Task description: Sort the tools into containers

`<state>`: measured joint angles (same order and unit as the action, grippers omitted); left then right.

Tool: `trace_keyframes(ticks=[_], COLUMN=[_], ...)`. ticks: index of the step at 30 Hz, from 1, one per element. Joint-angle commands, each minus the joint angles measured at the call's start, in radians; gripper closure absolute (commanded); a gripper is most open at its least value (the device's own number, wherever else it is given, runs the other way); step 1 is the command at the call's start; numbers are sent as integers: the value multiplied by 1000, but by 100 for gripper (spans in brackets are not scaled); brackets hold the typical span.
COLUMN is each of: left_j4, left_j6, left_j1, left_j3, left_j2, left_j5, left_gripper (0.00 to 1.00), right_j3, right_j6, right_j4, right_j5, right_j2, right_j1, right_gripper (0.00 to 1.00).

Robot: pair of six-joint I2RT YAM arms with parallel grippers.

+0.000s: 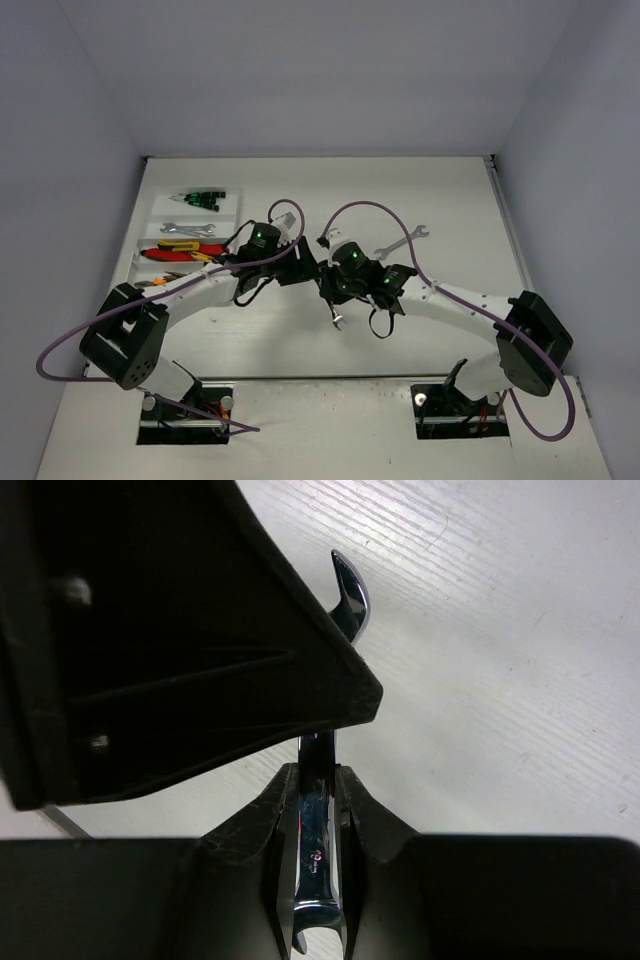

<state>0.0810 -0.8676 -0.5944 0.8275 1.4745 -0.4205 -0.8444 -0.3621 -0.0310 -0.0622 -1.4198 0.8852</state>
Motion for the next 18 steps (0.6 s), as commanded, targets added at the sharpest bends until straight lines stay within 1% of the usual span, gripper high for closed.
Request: trace_keyframes(ticks=[1, 4, 7, 13, 15, 18], left_j4=[108, 122, 129, 144, 150, 162], left_j6=[-21, -31, -32, -38, -42, -44], left_j1=[-12, -17, -19, -19, -19, -19], left_j3=[63, 63, 64, 59, 58, 58], left_j2=[3, 10, 12, 8, 9, 3], left_j5=[-29, -32, -32, -37, -41, -41], left_gripper=[52, 57, 67, 95, 100, 100], right_j3=[-35, -29, -26, -20, -18, -14], right_j6=[6, 4, 3, 3, 2, -7], right_j4=[-83, -88, -91, -103, -104, -104], right_j5=[-14, -13, -13, -10, -7, 3], right_j2=[63, 66, 68, 70, 71, 76], right_j1=[9, 9, 9, 9, 9, 9], right_gripper=[100, 100, 100, 100, 100, 99])
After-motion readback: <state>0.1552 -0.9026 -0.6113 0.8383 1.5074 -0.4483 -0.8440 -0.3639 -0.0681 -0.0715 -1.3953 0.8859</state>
